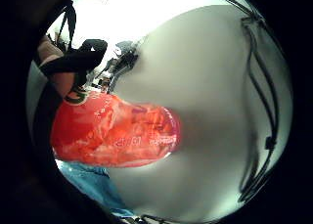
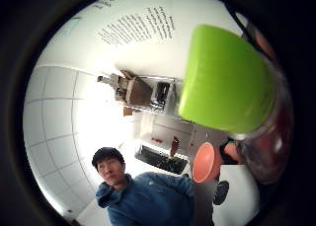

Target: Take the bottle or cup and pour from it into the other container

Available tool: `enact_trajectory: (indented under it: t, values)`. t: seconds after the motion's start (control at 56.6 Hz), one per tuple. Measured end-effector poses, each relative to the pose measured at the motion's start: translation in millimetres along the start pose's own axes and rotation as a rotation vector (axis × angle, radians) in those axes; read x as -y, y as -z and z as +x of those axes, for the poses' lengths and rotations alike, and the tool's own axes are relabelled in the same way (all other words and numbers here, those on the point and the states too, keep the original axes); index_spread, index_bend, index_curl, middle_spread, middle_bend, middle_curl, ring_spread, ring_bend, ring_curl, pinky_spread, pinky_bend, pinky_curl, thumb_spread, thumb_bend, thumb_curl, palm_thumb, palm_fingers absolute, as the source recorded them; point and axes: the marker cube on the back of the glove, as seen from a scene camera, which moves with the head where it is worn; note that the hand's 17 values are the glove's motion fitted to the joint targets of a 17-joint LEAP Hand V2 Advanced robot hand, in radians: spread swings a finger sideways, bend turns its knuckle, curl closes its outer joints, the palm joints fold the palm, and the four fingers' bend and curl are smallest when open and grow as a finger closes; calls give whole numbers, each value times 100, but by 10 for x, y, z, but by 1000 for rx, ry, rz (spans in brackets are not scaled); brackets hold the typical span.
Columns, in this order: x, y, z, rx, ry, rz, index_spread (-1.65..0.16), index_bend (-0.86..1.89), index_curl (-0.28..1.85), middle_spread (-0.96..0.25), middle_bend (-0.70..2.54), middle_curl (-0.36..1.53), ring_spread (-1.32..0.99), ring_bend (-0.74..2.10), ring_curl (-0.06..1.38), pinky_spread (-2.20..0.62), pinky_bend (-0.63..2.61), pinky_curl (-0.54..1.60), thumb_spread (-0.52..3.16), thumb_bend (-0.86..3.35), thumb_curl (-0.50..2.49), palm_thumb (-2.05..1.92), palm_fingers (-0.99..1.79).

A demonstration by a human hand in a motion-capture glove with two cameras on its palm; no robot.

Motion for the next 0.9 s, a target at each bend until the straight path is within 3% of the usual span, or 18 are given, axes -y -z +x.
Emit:
enact_trajectory:
  t: [0.601, 0.901]
  values:
    - [72, -454, -405, -188, 30, -88, -10, 12, 34, -4, 28, 50, -11, 47, 44, -8, 29, 37, 12, -3, 69, 116, 107]
    - [99, -564, -993, -523, 144, -236, -9, 13, 34, -4, 28, 52, -12, 46, 46, -9, 29, 38, 9, -3, 71, 116, 108]
